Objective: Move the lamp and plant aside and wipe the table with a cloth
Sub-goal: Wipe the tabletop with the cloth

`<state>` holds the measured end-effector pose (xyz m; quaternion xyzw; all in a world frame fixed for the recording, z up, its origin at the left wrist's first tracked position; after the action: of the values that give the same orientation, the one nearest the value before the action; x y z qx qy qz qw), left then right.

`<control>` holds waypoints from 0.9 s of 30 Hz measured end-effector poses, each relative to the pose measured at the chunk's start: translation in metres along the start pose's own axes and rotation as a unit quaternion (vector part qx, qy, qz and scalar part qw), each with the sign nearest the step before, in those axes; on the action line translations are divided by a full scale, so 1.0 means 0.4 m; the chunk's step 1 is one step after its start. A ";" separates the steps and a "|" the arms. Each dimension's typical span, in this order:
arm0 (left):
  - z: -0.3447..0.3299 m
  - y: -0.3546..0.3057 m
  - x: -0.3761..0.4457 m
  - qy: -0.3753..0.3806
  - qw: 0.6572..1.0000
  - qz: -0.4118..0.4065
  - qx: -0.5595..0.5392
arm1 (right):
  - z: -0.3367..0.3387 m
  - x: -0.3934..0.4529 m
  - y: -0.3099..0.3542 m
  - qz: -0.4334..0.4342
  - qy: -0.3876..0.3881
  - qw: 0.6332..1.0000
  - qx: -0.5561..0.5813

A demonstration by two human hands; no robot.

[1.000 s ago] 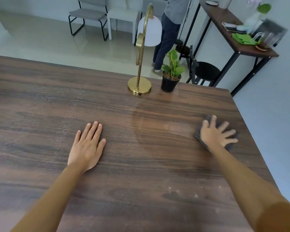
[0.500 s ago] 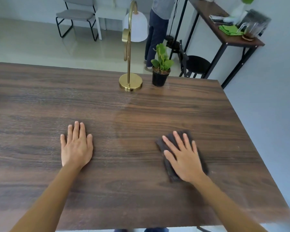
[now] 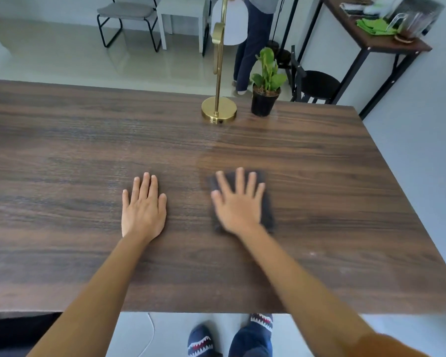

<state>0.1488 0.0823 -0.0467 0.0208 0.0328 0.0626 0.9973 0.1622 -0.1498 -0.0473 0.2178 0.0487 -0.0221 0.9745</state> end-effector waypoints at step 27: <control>-0.002 -0.049 -0.194 -0.051 0.996 -0.044 -0.052 | -0.026 -0.463 -0.023 0.176 0.044 0.983 0.021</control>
<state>0.0743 0.0533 -0.0436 -0.0293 -0.0201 0.0191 0.9992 -0.0235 -0.1496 -0.0410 0.2444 0.0523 0.1583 0.9552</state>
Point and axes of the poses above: each hand's wrist, its own x-axis towards the middle knuckle, its own z-axis out of the back of the hand, y = z × x, the point moved 10 cm from there along x, towards the middle knuckle, and after that the axes turned 15 degrees about x, right-handed, at the moved point
